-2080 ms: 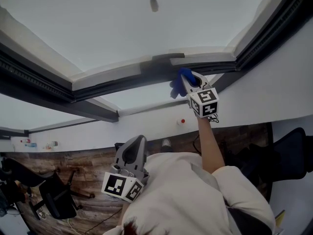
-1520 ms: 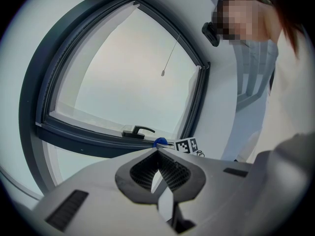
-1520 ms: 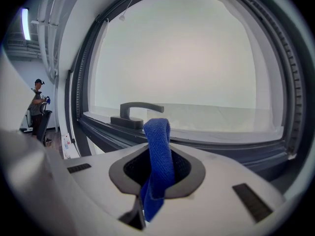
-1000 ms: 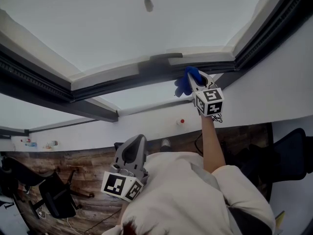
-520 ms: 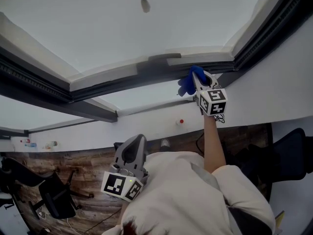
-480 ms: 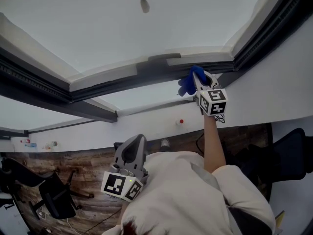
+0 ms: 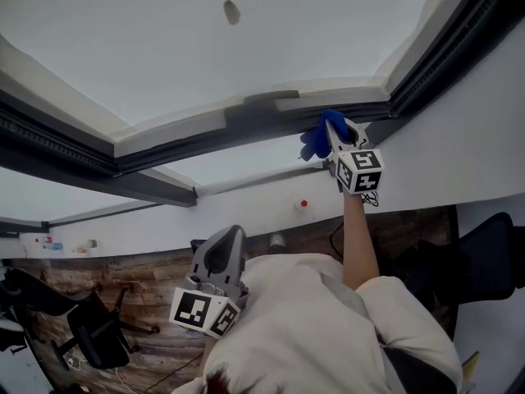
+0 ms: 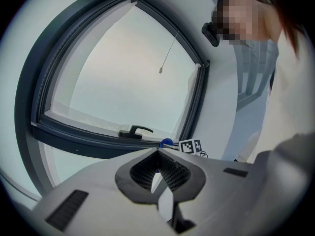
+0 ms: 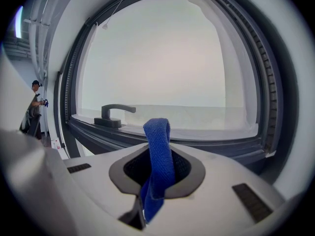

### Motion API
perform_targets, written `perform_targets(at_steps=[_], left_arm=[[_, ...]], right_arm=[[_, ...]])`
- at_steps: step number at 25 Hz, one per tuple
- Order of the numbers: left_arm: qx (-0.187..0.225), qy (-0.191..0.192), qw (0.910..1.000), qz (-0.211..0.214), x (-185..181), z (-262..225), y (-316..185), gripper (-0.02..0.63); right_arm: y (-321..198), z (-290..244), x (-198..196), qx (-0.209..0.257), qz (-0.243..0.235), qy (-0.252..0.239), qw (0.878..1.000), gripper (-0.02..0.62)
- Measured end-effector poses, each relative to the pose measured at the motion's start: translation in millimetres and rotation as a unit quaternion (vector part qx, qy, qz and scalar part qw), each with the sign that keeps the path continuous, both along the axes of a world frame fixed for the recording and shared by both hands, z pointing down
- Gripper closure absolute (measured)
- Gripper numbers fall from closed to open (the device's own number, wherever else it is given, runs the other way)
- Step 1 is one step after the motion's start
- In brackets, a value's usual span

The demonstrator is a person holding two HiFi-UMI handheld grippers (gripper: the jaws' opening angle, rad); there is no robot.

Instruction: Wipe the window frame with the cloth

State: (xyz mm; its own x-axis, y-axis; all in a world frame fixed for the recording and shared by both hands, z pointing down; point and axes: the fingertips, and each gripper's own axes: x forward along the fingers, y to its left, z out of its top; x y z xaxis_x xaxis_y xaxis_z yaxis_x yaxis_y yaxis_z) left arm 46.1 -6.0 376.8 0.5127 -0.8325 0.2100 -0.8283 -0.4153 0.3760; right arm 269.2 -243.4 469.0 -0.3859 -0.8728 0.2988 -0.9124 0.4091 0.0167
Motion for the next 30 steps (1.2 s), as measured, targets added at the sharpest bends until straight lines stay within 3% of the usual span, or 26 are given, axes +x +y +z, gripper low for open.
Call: perform_targets(at_steps=[17,30], left_arm=[[-0.002,-0.004,1.0,0.004,9.9,-0.3,-5.1,0.597],[-0.008,-0.006,0.9999,0.011,21.8,2.8,-10.0,0.597]], right_arm=[[-3.4,-1.3,21.9,0.004,0.011,-0.001,1.0,0.546],[-8.8,-1.4,64.3,0.006,0.049,-0.005,0.999,0.546]])
